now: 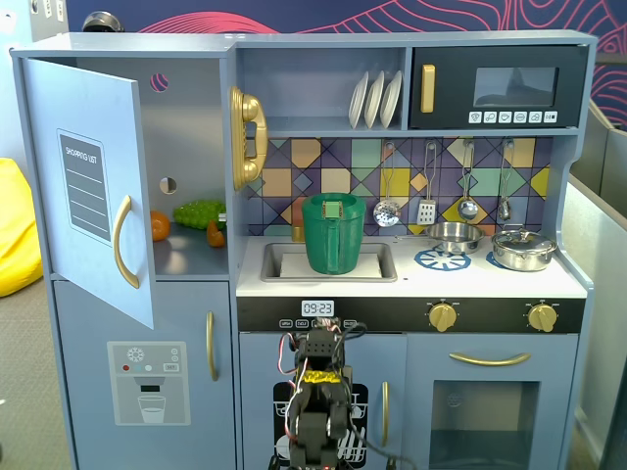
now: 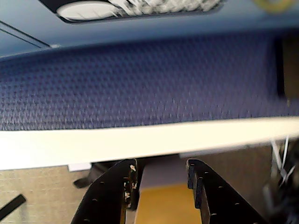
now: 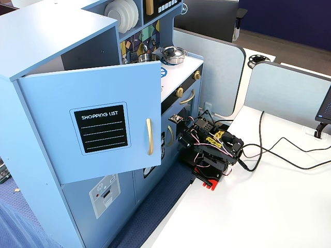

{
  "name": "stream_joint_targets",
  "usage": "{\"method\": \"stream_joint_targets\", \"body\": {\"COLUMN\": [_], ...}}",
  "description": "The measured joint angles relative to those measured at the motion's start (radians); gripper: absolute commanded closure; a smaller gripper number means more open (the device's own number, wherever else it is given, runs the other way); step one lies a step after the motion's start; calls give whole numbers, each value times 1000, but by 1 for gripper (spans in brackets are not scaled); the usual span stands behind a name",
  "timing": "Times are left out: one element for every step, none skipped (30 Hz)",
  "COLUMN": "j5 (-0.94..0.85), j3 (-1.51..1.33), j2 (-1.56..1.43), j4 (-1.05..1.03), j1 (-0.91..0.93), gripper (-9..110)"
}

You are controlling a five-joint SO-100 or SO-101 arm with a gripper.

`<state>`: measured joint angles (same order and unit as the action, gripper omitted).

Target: Open the left cabinet door

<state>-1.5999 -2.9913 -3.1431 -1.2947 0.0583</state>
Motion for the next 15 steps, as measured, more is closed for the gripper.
{"method": "stream_joint_targets", "body": {"j5": [12, 21, 29, 34, 34, 34, 28, 15, 6, 5, 5, 5, 2, -11, -23], "j3": [-5, -5, -5, -3, -3, -3, -3, -2, -2, -2, -2, -2, -2, -2, -2], "j2": [-9, -17, -23, -28, -32, -32, -35, -37, -37, -37, -37, -37, -37, -37, -37], "j4": [-11, -15, -25, -28, -31, -37, -44, -54, -60, -60, -60, -60, -60, -60, -61], "j1": [0, 0, 0, 0, 0, 0, 0, 0, 0, 0, 0, 0, 0, 0, 0], "gripper": [96, 96, 97, 98, 98, 100, 100, 101, 101, 101, 101, 101, 101, 101, 101]}}
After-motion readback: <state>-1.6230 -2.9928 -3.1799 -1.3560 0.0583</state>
